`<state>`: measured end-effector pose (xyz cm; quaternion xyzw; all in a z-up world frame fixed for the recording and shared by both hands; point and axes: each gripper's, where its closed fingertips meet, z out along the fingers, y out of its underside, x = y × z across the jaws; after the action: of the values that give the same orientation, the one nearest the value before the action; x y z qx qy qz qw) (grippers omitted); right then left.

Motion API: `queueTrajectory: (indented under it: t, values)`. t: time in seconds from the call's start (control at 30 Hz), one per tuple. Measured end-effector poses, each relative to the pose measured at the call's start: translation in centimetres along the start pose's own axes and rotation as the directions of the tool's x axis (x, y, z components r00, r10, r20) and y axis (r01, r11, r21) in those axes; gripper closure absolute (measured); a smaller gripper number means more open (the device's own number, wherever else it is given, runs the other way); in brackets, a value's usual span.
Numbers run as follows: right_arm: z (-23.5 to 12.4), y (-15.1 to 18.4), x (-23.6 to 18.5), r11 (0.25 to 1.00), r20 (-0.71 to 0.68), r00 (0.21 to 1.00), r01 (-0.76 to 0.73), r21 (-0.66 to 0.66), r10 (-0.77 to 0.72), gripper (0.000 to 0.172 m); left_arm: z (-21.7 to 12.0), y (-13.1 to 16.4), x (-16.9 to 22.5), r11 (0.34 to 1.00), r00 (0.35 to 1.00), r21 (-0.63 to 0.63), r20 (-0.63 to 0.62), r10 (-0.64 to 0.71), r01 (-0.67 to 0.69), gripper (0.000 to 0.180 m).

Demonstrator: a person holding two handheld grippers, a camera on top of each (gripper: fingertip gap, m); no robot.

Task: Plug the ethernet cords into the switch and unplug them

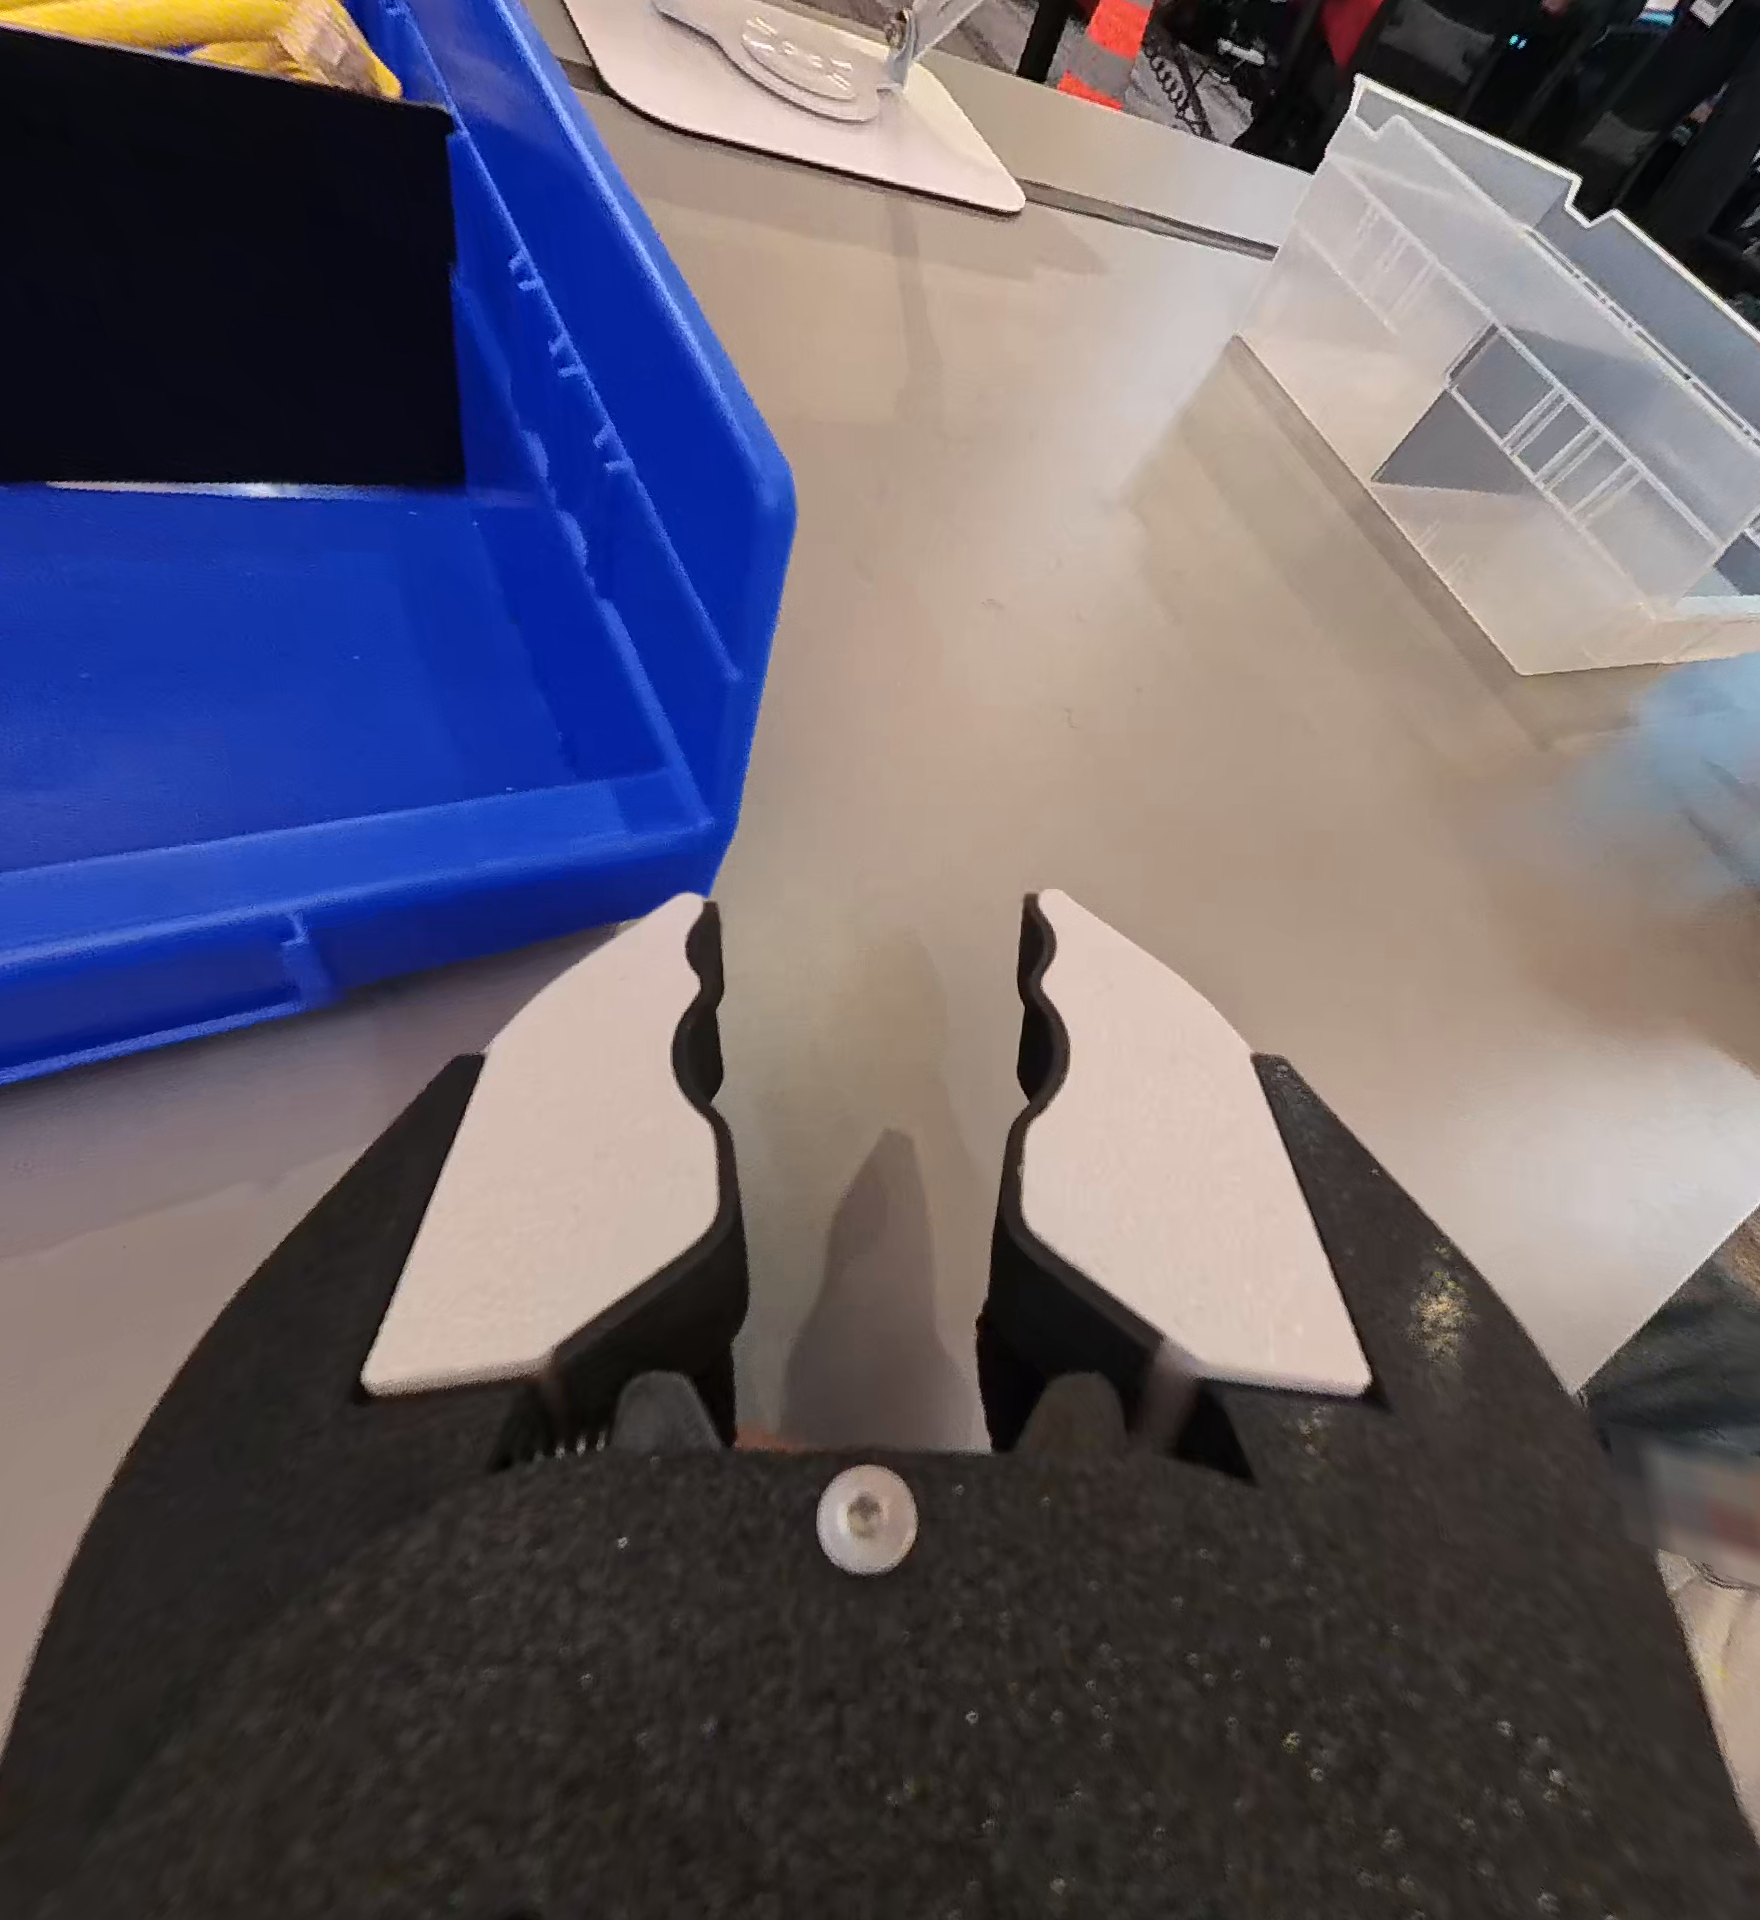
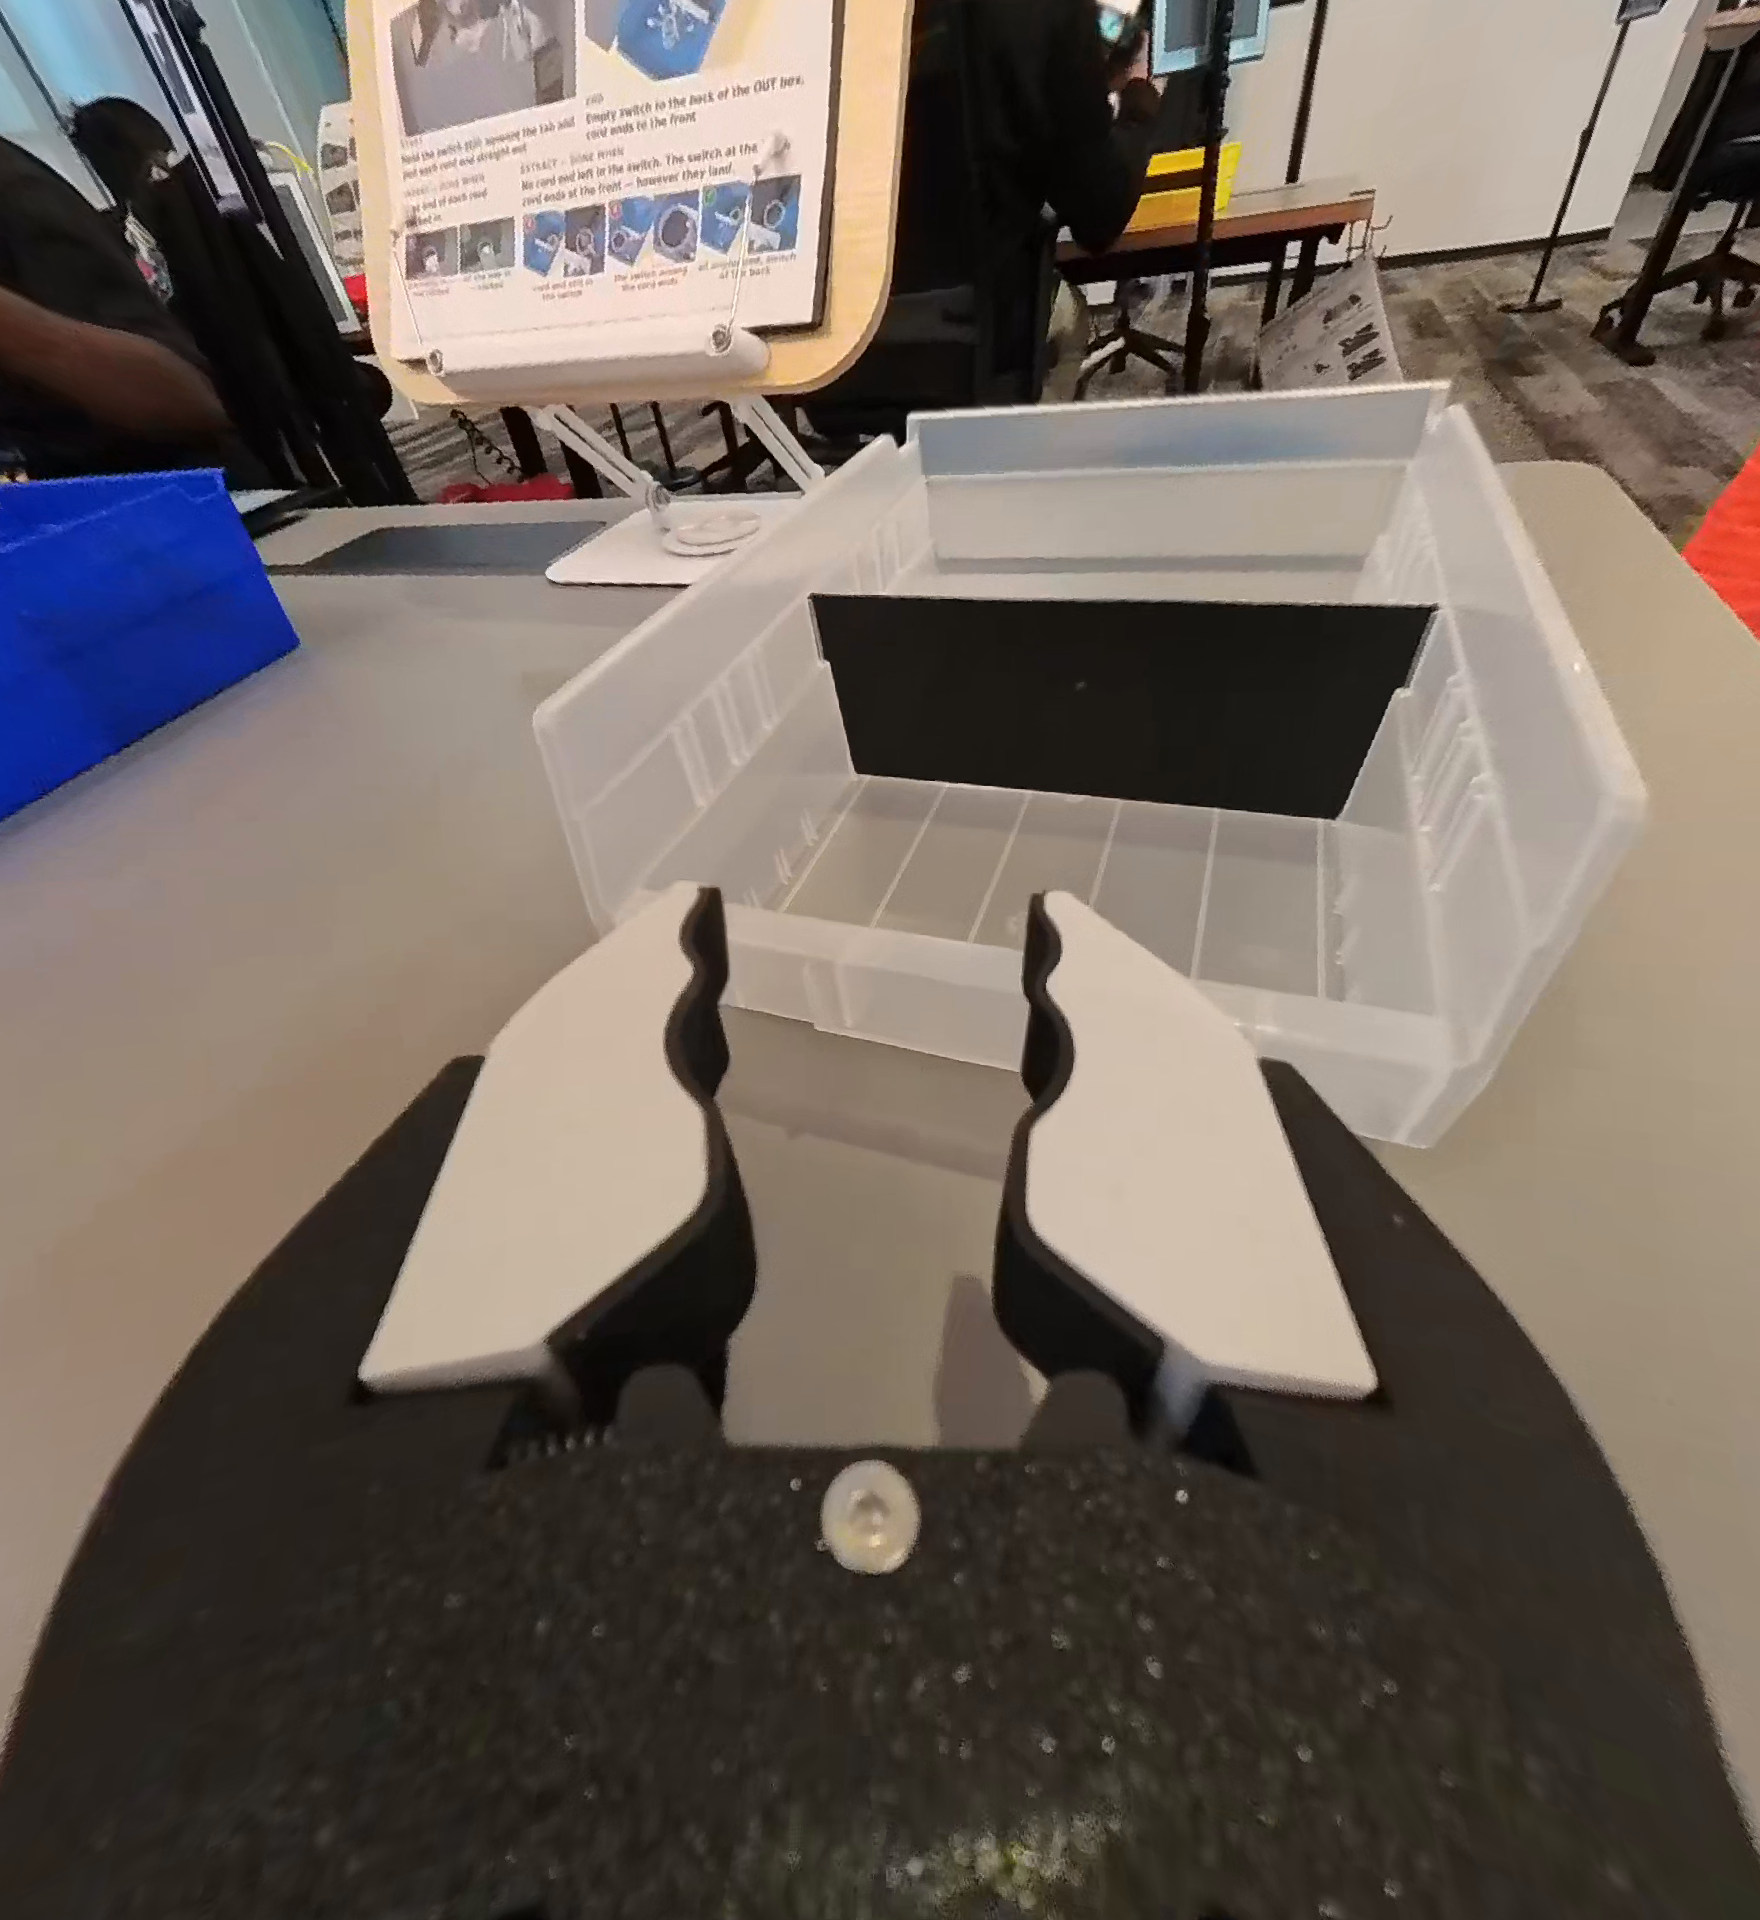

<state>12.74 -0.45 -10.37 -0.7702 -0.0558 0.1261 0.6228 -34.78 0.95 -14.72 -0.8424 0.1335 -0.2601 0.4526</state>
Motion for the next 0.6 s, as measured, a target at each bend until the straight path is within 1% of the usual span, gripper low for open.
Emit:
queueTrajectory:
  t: [0.13, 0.33, 0.6]
  values:
    - [0.3, 0.5, -0.5, 1.000, 0.042, 0.999, 0.016, -0.014, -0.016, 0.115, -0.3, -0.6, 0.1, 1.000, 1.000, 0.027, -0.008, -0.007, 0.007, 0.127]
    - [0.4, 0.2, -1.5, 0.998, 0.071, 0.996, 0.059, 0.002, -0.059, 0.115, -0.2, -1.1, 0.9, 0.998, 0.999, 0.049, -0.019, 0.049, -0.048, 0.126]
    - [0.6, 0.5, -1.9, 0.999, 0.104, 0.994, 0.035, -0.009, -0.033, 0.114, 0.1, -1.6, 1.2, 0.996, 0.997, 0.067, -0.031, 0.066, -0.063, 0.125]
